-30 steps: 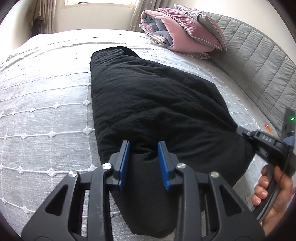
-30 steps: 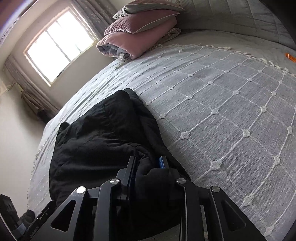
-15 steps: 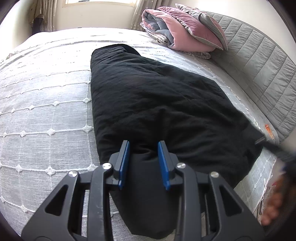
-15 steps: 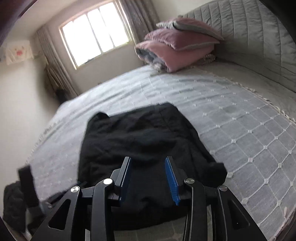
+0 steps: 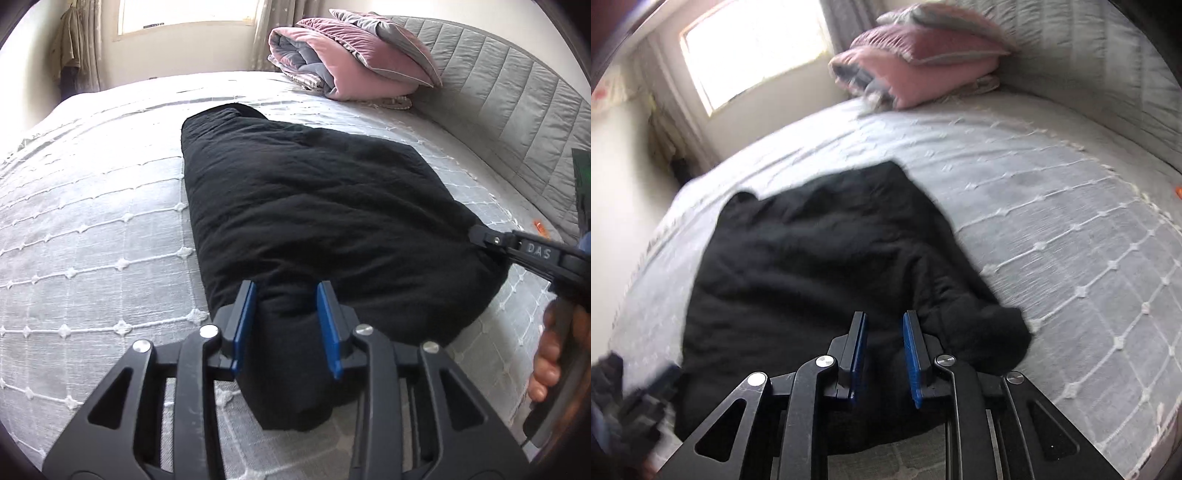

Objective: Fold large clothes

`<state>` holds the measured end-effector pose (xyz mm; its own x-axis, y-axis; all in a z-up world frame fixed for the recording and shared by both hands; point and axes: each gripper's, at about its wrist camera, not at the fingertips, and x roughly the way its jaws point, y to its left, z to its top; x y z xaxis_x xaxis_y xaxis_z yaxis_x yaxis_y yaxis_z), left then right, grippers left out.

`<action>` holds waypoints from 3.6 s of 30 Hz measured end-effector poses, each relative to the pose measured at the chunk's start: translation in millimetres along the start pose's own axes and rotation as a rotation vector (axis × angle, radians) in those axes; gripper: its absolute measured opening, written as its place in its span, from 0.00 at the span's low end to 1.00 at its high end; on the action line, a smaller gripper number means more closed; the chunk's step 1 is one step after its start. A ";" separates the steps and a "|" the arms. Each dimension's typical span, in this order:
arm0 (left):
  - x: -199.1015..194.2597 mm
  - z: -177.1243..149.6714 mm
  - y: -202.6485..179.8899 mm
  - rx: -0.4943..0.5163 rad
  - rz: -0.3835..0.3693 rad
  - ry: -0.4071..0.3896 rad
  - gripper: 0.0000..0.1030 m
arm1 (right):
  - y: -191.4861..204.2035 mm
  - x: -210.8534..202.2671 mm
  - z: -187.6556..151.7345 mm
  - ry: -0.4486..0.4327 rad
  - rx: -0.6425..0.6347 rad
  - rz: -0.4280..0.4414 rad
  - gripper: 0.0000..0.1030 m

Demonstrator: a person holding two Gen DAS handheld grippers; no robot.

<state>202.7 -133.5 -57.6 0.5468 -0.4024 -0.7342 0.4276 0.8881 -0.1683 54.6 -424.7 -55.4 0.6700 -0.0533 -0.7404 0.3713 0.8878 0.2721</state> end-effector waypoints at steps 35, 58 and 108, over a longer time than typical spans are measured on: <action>155.4 160.1 68.2 -0.134 0.146 0.265 0.36 | -23.8 24.8 1.8 0.120 0.111 0.150 0.19; 95.4 165.7 57.0 -0.142 0.104 0.204 0.33 | -22.4 25.9 1.2 0.121 0.096 0.156 0.19; 7.8 -52.7 19.3 -0.159 -0.020 0.265 0.43 | -29.1 42.2 -5.2 0.116 0.108 0.161 0.08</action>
<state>177.3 -107.8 -101.2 0.3241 -0.3667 -0.8721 0.3068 0.9127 -0.2698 68.8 -450.4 -97.8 0.6502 0.1431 -0.7462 0.3367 0.8262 0.4518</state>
